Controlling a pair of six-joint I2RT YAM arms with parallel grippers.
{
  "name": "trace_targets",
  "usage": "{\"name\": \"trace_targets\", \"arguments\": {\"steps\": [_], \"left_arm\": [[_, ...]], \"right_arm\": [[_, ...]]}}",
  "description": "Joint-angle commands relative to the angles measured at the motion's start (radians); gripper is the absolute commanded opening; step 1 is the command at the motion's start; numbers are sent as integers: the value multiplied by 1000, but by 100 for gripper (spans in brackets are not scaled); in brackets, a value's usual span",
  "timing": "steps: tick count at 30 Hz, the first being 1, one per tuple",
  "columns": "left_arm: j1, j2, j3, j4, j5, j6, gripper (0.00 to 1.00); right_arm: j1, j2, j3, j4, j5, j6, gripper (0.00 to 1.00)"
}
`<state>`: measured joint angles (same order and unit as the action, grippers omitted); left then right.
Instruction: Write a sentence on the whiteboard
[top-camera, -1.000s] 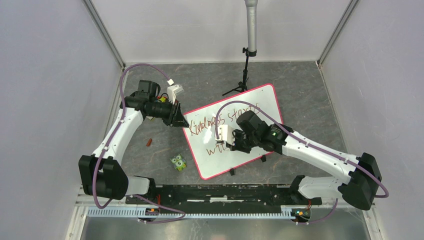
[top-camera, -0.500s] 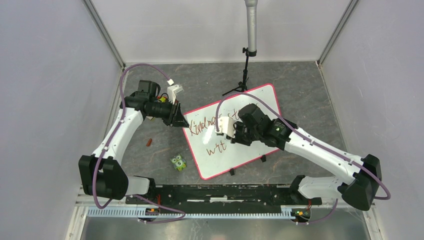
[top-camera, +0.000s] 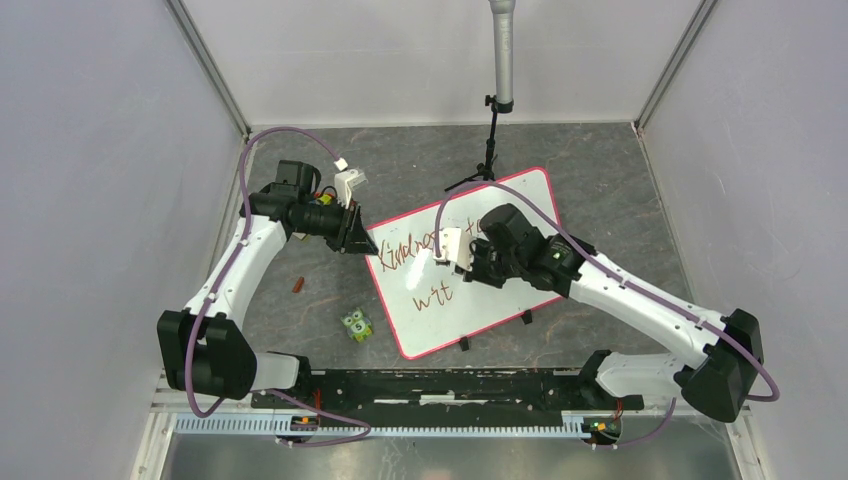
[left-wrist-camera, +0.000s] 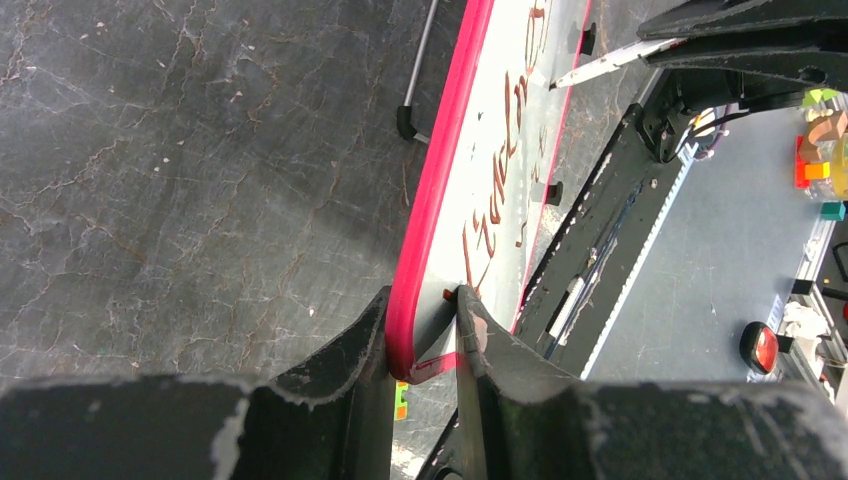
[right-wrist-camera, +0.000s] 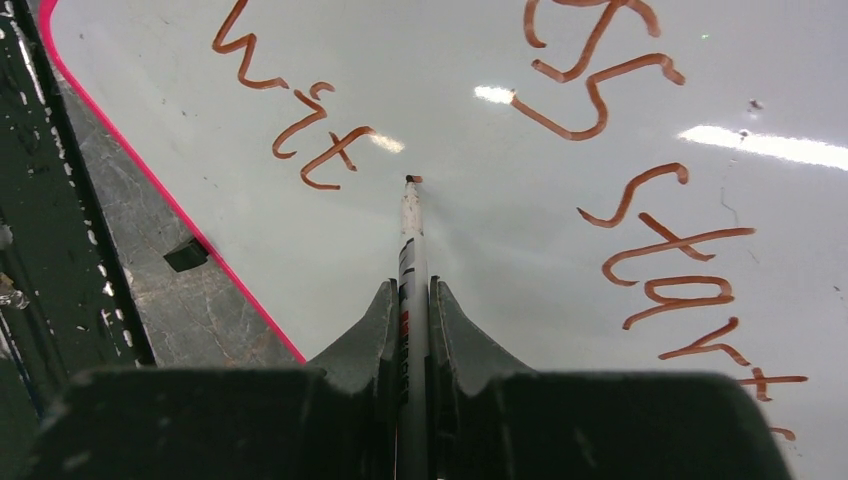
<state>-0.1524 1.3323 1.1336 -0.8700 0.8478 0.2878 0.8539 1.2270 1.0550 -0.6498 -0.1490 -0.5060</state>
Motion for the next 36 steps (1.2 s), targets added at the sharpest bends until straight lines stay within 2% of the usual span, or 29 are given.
{"name": "trace_targets", "arguments": {"steps": [1, 11, 27, 36], "left_arm": [[-10, 12, -12, 29, -42, 13, 2], [-10, 9, -15, 29, -43, 17, 2], [-10, 4, -15, 29, -48, 14, 2], [-10, 8, -12, 29, -48, 13, 2]], "right_arm": [[-6, -21, -45, 17, -16, -11, 0], [8, -56, -132, 11, -56, -1, 0], [-18, -21, -12, 37, 4, 2, 0], [-41, -42, -46, 14, 15, -18, 0]]}}
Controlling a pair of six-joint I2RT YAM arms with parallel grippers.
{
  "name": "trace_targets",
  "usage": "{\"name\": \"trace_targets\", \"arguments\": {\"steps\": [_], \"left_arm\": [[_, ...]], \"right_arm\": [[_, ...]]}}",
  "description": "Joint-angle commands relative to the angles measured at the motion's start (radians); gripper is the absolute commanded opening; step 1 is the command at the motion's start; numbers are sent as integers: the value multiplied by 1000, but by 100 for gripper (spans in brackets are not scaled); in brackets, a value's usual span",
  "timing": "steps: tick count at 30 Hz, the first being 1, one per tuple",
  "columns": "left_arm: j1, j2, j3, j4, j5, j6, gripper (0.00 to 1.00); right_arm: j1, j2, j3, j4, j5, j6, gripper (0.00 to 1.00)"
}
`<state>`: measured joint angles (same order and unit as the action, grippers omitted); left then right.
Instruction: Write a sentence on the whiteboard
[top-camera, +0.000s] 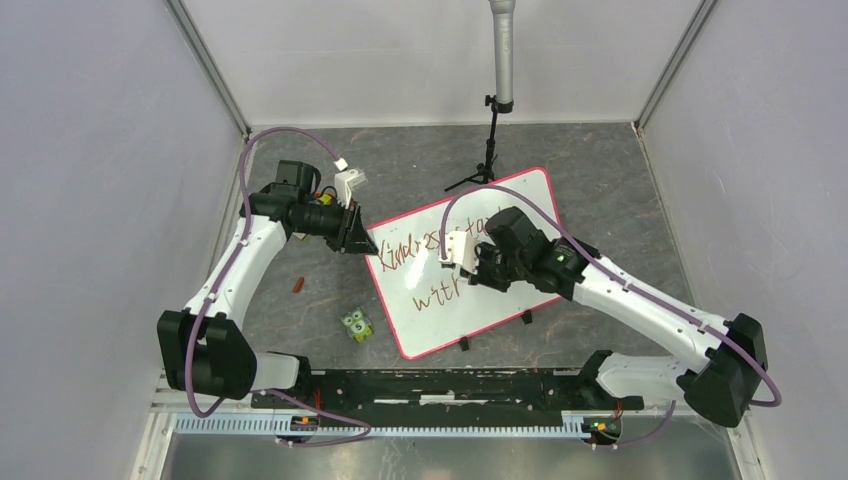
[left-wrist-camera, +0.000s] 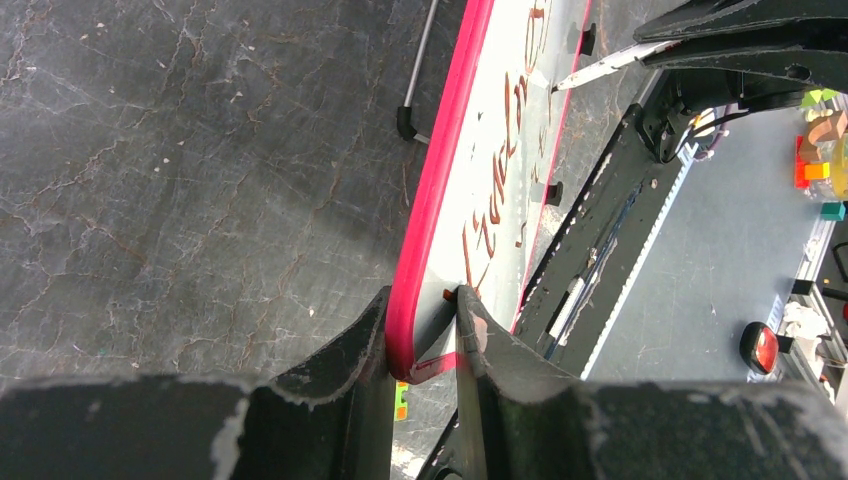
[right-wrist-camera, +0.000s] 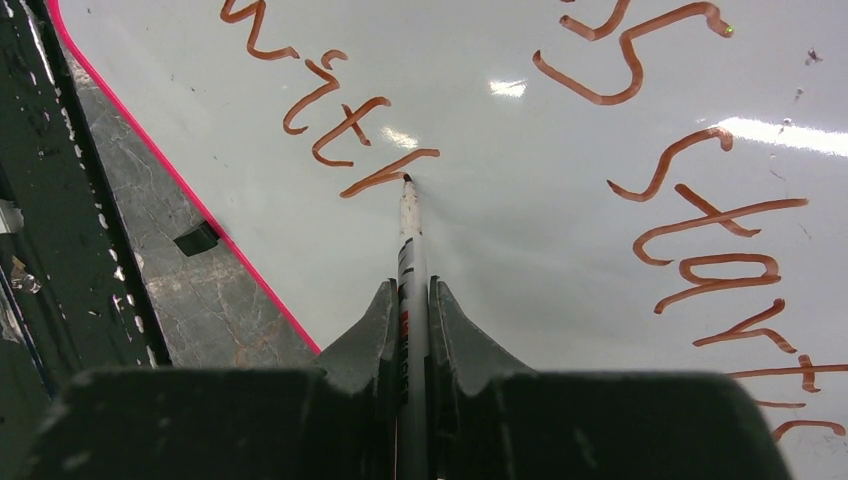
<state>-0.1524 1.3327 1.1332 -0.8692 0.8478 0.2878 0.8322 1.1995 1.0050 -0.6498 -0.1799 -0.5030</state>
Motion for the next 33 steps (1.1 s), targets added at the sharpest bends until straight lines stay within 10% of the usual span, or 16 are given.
{"name": "trace_targets", "arguments": {"steps": [1, 33], "left_arm": [[-10, 9, -12, 28, -47, 13, 2], [-11, 7, -13, 28, -44, 14, 2]], "right_arm": [[-21, -18, -5, 13, 48, -22, 0], [0, -115, -23, -73, -130, -32, 0]]}}
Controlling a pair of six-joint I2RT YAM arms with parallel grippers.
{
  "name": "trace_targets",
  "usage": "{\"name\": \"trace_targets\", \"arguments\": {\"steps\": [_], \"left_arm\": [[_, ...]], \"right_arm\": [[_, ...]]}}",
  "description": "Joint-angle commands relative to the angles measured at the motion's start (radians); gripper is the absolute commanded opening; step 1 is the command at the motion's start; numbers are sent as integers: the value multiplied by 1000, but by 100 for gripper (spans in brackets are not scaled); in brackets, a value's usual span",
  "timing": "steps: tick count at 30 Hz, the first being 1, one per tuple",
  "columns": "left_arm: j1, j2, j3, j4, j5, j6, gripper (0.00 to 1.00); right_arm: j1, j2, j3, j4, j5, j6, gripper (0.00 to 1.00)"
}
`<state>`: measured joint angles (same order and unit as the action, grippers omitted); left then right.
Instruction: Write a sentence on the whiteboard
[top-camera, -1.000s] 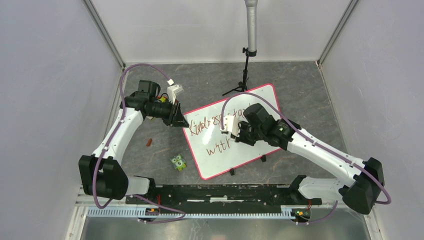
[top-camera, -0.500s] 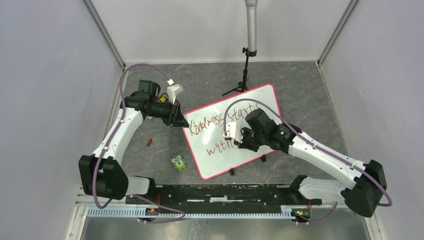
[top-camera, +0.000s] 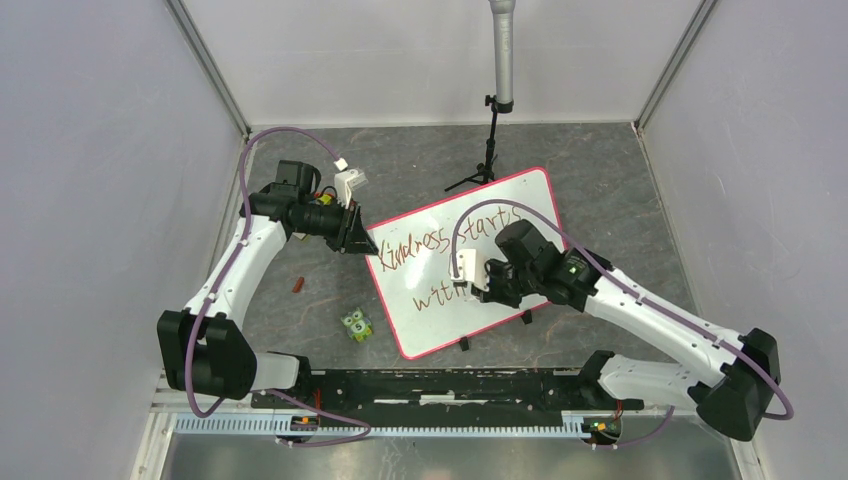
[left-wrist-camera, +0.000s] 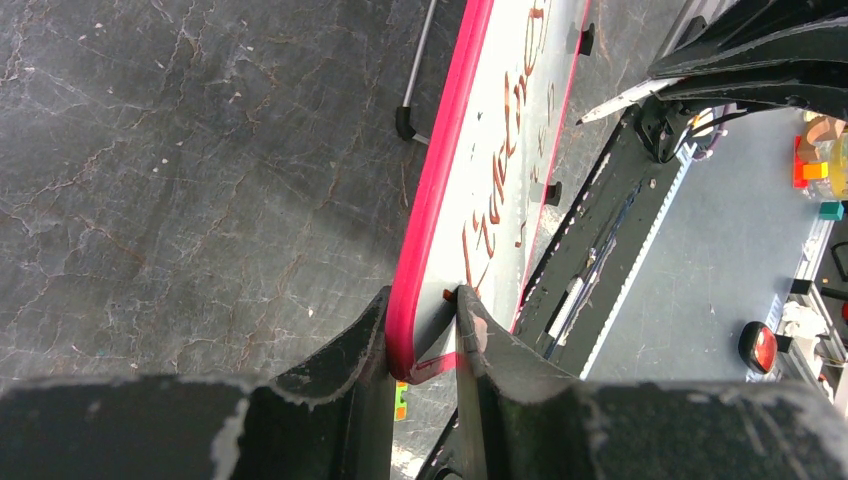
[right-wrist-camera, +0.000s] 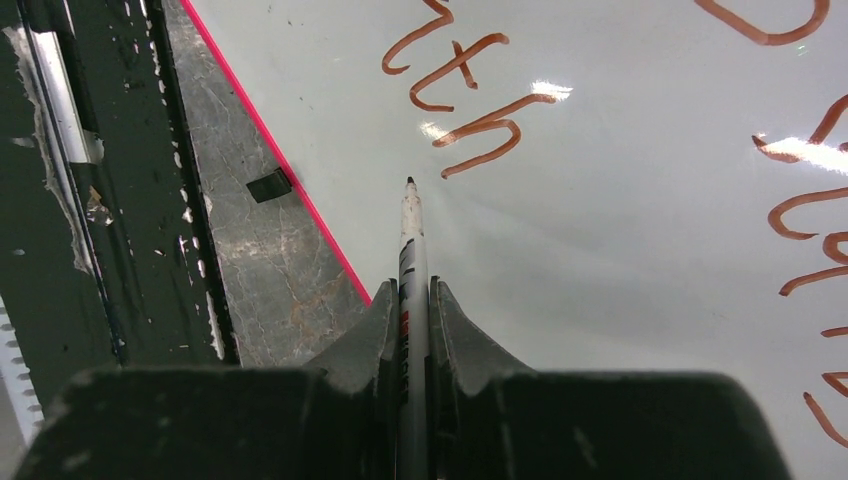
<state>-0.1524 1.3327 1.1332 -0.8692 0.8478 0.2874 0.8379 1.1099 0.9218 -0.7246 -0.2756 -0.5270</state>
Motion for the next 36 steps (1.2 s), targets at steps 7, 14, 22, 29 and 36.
{"name": "trace_targets", "arguments": {"steps": [7, 14, 22, 29, 36], "left_arm": [[-10, 4, -13, 29, -42, 13, 2], [-10, 7, -10, 29, -42, 12, 2], [-12, 14, -9, 29, -38, 12, 2], [-12, 15, -7, 28, -36, 9, 2], [-13, 13, -9, 29, -39, 8, 2]], "right_arm": [[-106, -16, 106, -16, -96, -27, 0], [-212, -22, 99, -54, -166, -59, 0], [-259, -55, 54, -37, -154, -54, 0], [-257, -44, 51, -18, -133, -39, 0], [-246, -20, 33, 23, -100, -33, 0]]}}
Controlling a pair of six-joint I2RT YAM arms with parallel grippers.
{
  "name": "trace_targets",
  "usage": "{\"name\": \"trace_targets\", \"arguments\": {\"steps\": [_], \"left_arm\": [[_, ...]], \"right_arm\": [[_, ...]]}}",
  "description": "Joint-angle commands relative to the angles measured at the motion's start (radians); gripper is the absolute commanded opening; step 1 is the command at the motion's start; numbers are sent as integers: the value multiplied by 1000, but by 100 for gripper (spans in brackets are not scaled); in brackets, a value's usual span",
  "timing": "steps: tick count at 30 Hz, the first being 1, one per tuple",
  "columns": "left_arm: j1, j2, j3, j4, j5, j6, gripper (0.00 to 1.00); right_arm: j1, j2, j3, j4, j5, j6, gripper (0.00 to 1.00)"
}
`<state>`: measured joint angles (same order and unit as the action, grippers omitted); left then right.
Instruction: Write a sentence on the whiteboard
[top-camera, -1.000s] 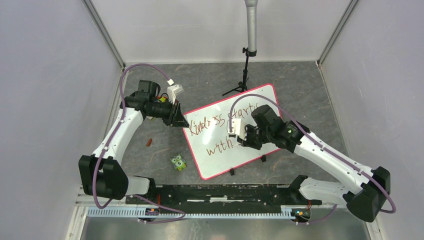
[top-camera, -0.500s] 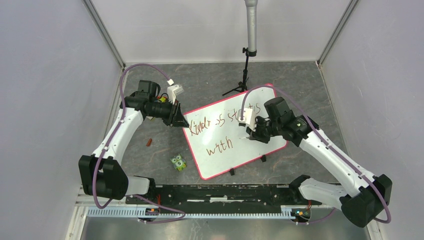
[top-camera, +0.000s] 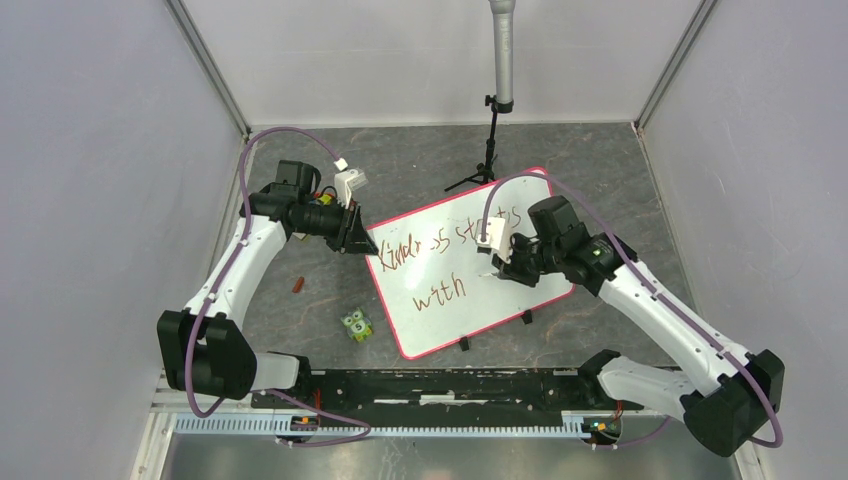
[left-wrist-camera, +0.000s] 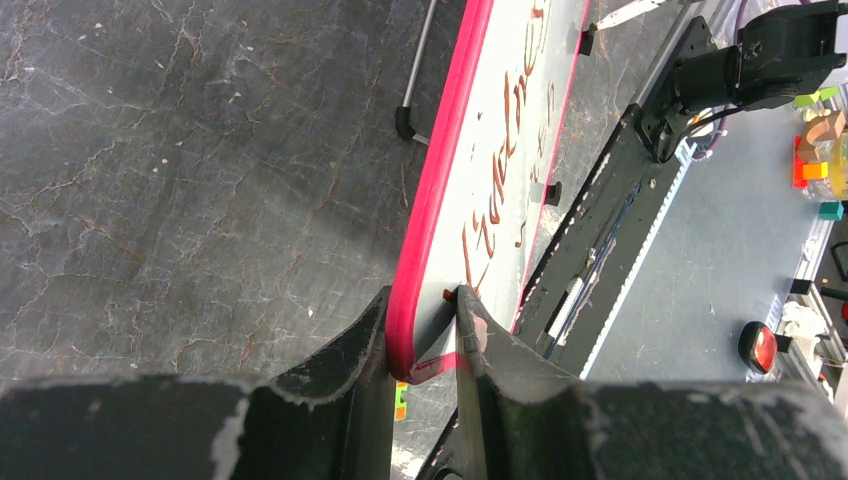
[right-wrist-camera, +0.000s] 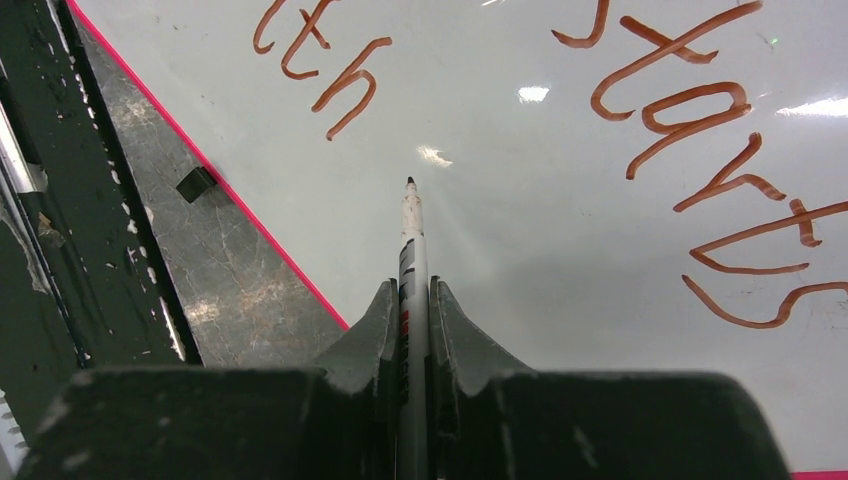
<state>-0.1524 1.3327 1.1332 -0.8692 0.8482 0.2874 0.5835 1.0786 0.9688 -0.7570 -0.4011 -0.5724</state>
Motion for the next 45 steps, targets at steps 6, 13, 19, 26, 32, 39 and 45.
{"name": "trace_targets", "arguments": {"steps": [6, 13, 19, 26, 32, 39, 45], "left_arm": [[-12, 14, -10, 29, -41, 6, 2], [-12, 15, -10, 29, -43, 6, 2], [-12, 17, -7, 29, -43, 5, 2], [-12, 19, -7, 29, -41, 7, 2], [-12, 19, -7, 28, -41, 8, 2], [-12, 22, -6, 28, -43, 8, 2], [-12, 23, -6, 32, -43, 8, 2]], "right_arm": [[15, 21, -32, 98, 59, 25, 0], [15, 21, -39, 125, 99, 32, 0], [13, 16, -30, 125, 148, 45, 0], [13, 2, -47, 103, 158, 38, 0], [13, -11, -90, 89, 158, 27, 0], [13, -12, -93, 79, 157, 16, 0], [8, 12, -18, 84, 187, 23, 0]]}}
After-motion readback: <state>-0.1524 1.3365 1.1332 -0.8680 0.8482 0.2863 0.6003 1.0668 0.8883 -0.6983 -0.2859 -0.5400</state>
